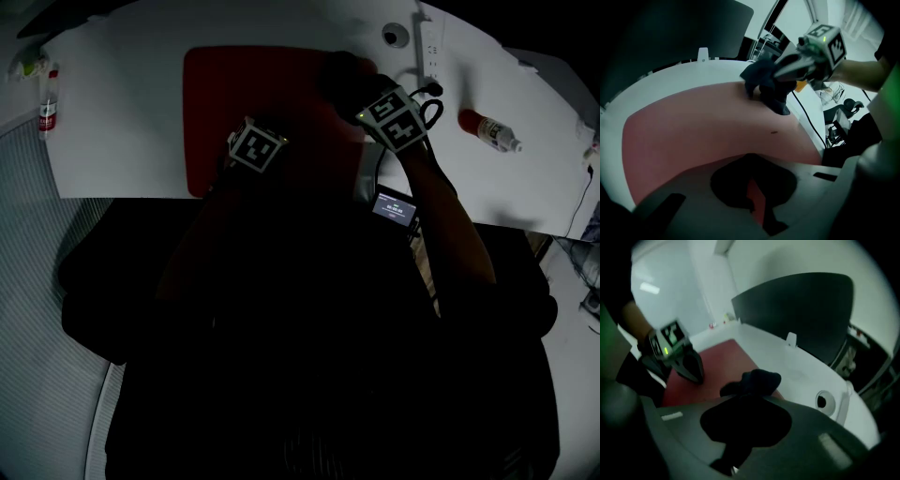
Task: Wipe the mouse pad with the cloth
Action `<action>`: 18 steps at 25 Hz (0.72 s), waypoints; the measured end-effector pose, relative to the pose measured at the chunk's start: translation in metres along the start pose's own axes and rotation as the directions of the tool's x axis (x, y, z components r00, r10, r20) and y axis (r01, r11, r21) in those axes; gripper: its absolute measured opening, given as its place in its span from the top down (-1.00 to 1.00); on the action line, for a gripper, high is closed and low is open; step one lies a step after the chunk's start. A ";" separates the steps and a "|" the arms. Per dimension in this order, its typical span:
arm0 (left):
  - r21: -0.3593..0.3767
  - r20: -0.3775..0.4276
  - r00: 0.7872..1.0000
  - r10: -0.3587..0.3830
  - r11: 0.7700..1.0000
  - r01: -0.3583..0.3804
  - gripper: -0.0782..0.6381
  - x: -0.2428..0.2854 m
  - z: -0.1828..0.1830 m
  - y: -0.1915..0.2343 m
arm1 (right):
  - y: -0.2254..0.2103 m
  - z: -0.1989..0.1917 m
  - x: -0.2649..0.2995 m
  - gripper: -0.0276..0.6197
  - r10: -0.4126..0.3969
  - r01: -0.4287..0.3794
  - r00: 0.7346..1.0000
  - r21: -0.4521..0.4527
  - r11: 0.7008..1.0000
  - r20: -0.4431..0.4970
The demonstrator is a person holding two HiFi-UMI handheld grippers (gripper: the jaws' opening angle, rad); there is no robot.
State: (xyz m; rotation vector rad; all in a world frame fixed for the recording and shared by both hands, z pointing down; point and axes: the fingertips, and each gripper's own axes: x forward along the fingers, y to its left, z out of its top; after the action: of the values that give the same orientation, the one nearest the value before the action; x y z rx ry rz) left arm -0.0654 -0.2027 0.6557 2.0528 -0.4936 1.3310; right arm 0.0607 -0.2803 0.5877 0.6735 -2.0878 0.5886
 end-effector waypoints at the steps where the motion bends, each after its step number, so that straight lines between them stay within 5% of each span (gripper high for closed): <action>1: 0.001 0.002 1.000 -0.002 1.000 0.002 0.76 -0.001 0.002 0.001 | -0.004 -0.011 0.013 0.80 -0.057 0.049 0.996 -0.123 0.991 -0.069; 4: 0.006 0.005 1.000 -0.005 1.000 0.005 0.76 -0.001 0.002 -0.002 | -0.008 -0.033 0.038 0.80 -0.140 0.090 0.982 -0.331 0.939 -0.131; 11: 0.020 0.005 1.000 0.003 1.000 -0.003 0.76 -0.003 0.004 -0.003 | -0.008 -0.031 0.041 0.80 -0.074 0.019 0.988 -0.363 0.931 -0.138; 18: 0.011 0.018 1.000 0.011 1.000 -0.011 0.76 0.001 0.005 0.000 | -0.011 -0.031 0.041 0.80 -0.018 -0.022 0.989 -0.268 0.963 -0.148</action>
State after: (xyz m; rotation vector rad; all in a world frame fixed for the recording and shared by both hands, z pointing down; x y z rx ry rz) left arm -0.0623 -0.2062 0.6550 2.0754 -0.5070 1.3257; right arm 0.0649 -0.2796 0.6395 0.4565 -1.9801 0.3356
